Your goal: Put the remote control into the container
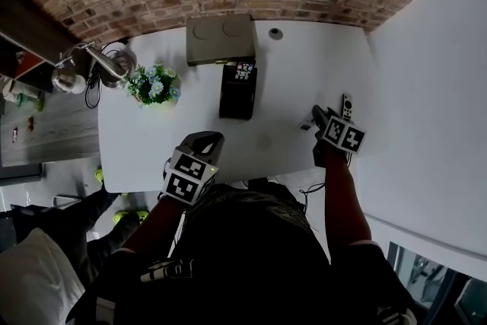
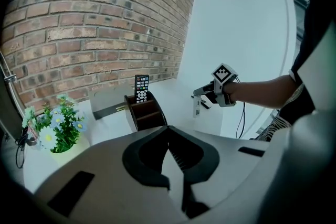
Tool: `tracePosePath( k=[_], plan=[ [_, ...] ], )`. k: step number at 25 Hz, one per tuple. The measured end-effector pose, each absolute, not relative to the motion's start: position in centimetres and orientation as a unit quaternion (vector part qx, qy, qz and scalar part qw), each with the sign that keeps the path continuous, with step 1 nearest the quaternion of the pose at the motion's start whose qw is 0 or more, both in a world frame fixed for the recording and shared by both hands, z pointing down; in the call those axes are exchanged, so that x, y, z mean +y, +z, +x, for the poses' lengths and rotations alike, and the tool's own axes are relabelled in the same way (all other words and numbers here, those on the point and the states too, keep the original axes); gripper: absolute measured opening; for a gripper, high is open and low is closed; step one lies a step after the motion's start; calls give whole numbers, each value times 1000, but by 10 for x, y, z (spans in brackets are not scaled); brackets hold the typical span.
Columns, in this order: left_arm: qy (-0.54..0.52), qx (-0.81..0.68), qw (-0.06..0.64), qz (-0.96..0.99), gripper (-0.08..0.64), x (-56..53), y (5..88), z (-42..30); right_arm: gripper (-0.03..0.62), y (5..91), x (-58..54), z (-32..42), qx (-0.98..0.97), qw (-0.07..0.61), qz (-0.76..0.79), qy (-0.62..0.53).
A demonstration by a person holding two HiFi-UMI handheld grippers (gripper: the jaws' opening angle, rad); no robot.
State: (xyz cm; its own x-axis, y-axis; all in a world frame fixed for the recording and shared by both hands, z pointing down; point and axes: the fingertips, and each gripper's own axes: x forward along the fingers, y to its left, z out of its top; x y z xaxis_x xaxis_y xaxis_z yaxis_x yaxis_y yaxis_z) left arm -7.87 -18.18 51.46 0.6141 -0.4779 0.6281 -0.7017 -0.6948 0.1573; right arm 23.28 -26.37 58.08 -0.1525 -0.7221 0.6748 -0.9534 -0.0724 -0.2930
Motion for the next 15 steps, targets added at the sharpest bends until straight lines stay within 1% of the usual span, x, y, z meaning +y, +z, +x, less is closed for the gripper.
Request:
tracePosePath(
  k=[7,15],
  plan=[
    [268,-350,191,877,5,-183,507,-99,218,543,-254,188,-696,123,618,343],
    [258,-369,189,873,5,-181,505,-124,218,509,-267,118,-746,100,574,324]
  ],
)
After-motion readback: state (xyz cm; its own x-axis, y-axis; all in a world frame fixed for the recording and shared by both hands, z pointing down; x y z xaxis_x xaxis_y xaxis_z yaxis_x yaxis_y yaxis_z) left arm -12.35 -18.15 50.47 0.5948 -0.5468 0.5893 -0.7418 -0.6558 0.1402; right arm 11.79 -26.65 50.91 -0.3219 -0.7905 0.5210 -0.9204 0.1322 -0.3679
